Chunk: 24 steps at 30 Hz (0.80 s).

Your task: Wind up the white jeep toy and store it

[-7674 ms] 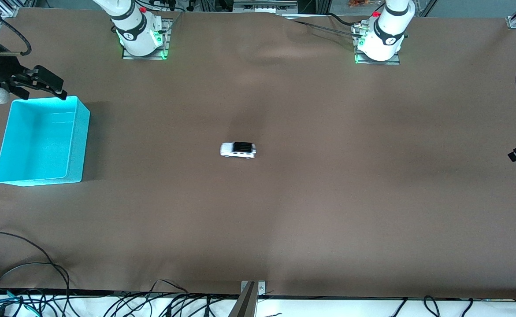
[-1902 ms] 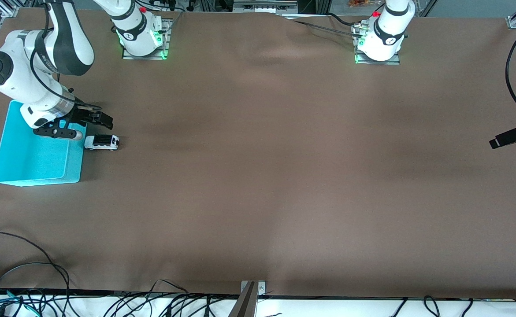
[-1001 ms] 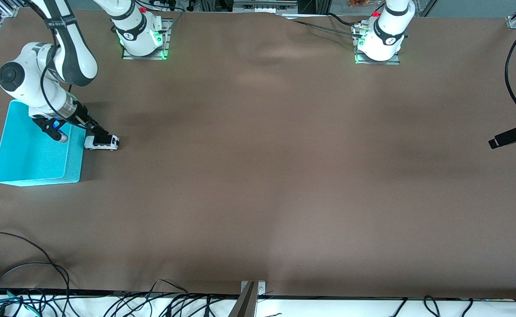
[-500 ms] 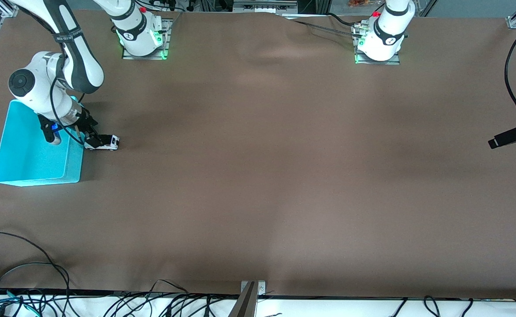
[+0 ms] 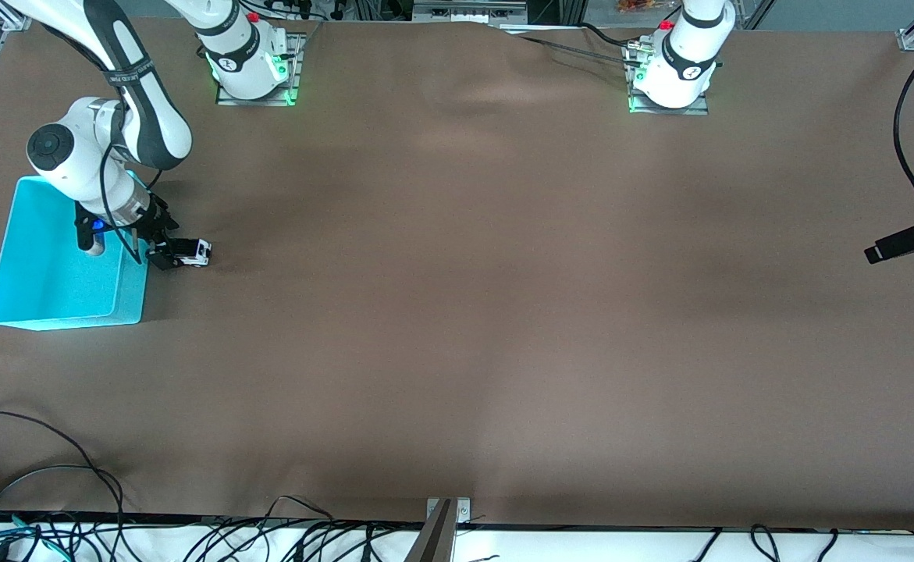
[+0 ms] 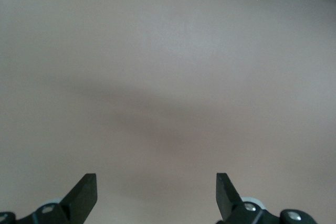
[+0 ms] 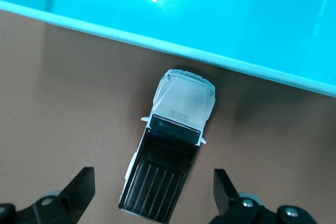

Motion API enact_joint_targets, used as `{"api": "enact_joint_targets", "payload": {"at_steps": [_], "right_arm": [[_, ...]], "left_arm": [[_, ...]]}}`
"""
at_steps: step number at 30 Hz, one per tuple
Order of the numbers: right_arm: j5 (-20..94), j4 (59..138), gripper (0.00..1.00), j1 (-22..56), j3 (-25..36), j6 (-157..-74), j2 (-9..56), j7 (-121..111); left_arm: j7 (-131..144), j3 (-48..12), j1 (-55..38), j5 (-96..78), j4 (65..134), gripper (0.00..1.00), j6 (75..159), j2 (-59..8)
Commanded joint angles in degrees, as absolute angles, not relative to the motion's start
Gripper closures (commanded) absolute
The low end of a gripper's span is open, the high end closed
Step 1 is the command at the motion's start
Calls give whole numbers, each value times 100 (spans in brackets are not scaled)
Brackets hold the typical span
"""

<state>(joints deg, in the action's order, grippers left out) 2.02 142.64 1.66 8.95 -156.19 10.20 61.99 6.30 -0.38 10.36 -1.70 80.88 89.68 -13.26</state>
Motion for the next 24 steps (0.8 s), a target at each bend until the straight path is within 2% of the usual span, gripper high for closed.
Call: {"api": "enact_joint_targets", "payload": {"at_steps": [1,24], "right_arm": [[193,14353,0,185,896,-15776,1072,6337],[220,14344,0,185,914,-15776,1415,6346]], "left_arm": [[554,-53,1063,-299,8130,0,8921,-1275],[554,-53,1063,-299,8130,0,8921,-1283]]}}
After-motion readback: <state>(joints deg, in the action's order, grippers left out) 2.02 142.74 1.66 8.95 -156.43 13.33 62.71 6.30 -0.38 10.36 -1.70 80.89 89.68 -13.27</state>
